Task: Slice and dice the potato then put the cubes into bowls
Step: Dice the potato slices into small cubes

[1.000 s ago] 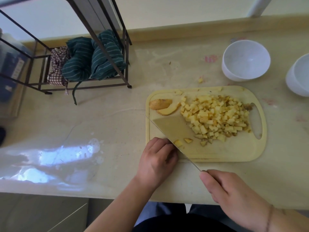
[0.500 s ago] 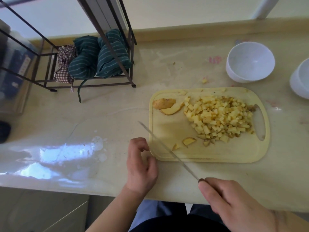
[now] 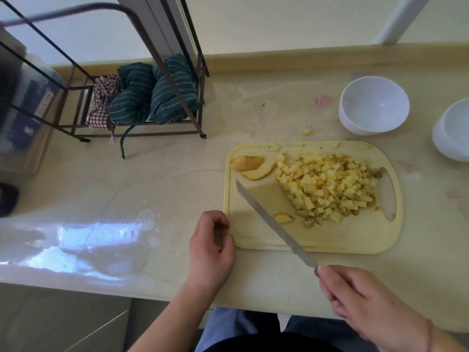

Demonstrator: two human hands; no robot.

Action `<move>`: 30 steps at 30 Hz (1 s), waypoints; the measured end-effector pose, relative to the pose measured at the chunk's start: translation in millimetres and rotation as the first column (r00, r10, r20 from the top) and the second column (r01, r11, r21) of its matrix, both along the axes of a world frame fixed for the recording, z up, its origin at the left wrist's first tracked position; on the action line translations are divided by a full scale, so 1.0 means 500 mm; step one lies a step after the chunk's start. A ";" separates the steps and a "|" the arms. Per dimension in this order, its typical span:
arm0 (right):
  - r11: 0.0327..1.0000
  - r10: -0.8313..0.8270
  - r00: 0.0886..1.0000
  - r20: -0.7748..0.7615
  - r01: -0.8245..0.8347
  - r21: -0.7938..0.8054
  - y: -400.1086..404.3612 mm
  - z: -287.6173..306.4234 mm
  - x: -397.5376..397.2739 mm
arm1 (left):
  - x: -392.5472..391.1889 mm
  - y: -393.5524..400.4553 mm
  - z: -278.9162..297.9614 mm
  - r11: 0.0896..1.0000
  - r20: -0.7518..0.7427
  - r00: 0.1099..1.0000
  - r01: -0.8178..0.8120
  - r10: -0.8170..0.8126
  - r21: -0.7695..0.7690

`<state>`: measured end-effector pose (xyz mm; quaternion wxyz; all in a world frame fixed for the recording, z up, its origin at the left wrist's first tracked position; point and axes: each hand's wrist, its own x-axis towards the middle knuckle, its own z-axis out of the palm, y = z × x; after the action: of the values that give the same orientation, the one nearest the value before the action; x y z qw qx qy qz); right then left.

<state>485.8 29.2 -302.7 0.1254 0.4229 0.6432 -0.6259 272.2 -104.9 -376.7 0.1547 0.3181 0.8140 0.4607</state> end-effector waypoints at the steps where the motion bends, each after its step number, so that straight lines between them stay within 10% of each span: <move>1: 0.999 -0.034 0.999 0.004 0.034 -0.035 0.011 0.005 0.008 | 0.001 0.000 -0.001 1.000 -0.016 1.000 0.006 -0.006 0.000; 8: 0.989 -0.102 0.995 0.023 0.104 -0.108 0.070 0.010 0.041 | -0.013 0.031 0.001 0.991 -0.190 0.974 0.119 -0.127 -0.054; 19: 0.956 -0.211 0.976 -0.049 0.195 -0.218 0.097 0.068 0.096 | -0.082 0.193 0.011 0.861 -0.512 0.700 0.327 -0.497 -0.390; 30: 0.992 -0.037 0.999 -0.009 0.036 -0.122 0.107 0.085 0.076 | 0.043 0.140 0.087 0.763 -0.131 0.981 0.022 -0.140 -0.647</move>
<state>524.0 82.8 -260.2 0.1359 0.4227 0.5966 -0.6686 293.7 -35.0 -333.0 0.2033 0.3195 0.9179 0.1184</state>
